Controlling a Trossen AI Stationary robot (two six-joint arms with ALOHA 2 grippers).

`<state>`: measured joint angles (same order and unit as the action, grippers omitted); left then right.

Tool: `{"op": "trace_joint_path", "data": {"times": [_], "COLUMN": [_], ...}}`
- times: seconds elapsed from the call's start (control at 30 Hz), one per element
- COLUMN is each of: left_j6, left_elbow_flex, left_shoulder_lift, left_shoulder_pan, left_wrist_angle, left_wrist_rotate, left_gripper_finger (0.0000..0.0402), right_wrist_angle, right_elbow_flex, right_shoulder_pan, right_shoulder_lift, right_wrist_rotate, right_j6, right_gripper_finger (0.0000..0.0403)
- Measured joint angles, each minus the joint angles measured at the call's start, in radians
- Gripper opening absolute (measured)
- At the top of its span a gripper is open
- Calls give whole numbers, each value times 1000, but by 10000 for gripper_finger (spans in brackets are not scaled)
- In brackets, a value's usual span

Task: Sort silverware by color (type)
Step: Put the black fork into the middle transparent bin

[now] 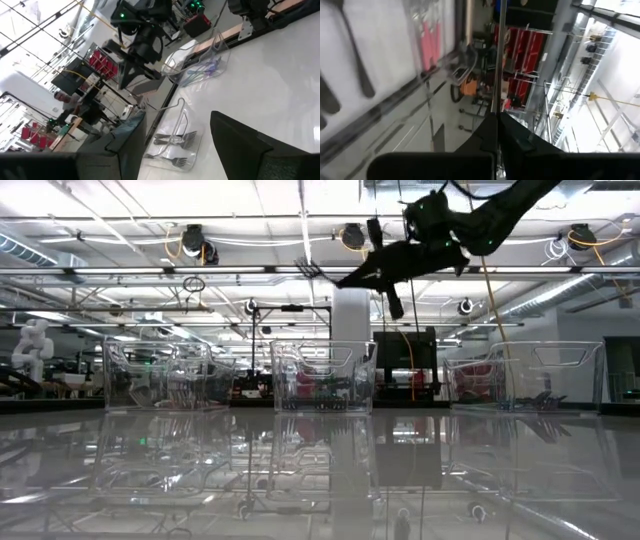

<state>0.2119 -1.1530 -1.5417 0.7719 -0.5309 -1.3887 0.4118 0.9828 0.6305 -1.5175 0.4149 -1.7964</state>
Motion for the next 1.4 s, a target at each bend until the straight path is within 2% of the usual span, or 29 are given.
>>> {"op": "trace_joint_path", "data": {"times": [0.13,0.33,0.57,0.87,1.13,1.27,1.4], "left_j6": [11,13,16,16,15,14,12], "left_elbow_flex": [0,0,0,0,0,0,0], "left_shoulder_lift": [0,0,0,0,0,0,0], "left_shoulder_pan": [0,0,0,-1,-1,-1,-1], "left_wrist_angle": [-4,-9,-10,-10,-11,-12,-13], "left_wrist_rotate": [1,1,1,1,1,1,1], "left_gripper_finger": [221,221,221,221,221,221,221], "right_wrist_angle": [-3,12,111,138,154,174,164], "right_elbow_flex": [0,0,0,8,9,9,9], "right_shoulder_pan": [11,32,58,76,75,75,74], "right_shoulder_lift": [-36,-72,-134,-232,-248,-245,-247], "right_wrist_rotate": [-45,-53,-208,-208,-208,-208,-207], "right_j6": [-54,-135,-332,-450,-408,-307,-287], "right_gripper_finger": [0,0,1,3,8,29,53]}}
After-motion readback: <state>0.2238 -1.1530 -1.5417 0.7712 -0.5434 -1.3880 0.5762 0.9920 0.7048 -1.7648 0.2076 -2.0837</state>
